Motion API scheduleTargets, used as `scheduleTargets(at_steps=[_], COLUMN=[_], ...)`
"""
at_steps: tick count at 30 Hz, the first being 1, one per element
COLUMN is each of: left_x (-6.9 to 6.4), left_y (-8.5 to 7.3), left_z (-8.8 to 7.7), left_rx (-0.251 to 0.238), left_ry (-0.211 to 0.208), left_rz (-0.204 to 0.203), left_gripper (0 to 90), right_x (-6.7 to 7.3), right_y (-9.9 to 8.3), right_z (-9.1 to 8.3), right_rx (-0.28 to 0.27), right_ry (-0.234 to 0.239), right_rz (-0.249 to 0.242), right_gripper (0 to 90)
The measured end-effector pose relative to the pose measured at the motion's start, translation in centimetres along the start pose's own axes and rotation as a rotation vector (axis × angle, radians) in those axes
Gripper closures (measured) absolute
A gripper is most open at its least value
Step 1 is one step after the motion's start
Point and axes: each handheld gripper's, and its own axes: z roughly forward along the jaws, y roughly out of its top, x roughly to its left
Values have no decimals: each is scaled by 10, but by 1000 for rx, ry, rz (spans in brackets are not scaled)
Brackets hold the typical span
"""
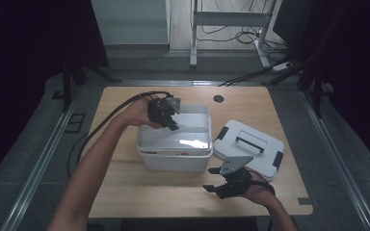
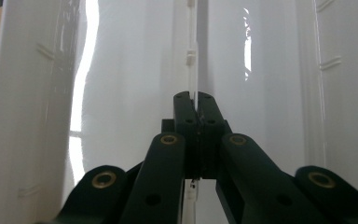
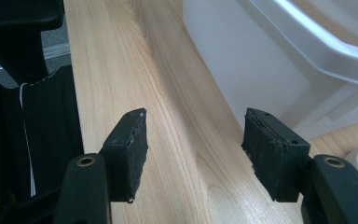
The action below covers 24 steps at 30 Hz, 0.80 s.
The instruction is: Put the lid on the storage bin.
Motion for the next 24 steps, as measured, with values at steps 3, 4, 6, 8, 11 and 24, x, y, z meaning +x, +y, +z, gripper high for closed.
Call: scheduleTargets(at_steps=[3,4,6,8,11,24], left_x=[-2,-2,-1,-2,-1,1], left_y=[1,1,1,2,2,-2], left_z=[3,4,6,7,9,11], left_rx=[3,7,20,15,14,4], left_ry=[-5,-7,-5,-7,-8,-6], left_rz=[-3,0,13,7,5,-7], left_gripper=[899,899,899,899,898,761], right_x=[-1,-1,-1,-1,-1,-1], right_y=[-1,-1,-1,-1,-2,-3], right_z=[0,0,1,1,0,0], right_rx=[0,0,3,3,2,3], right_ry=[0,0,2,2,2,1], right_rz=[1,2,3,2,4,3], right_gripper=[396,395,396,396,396,396])
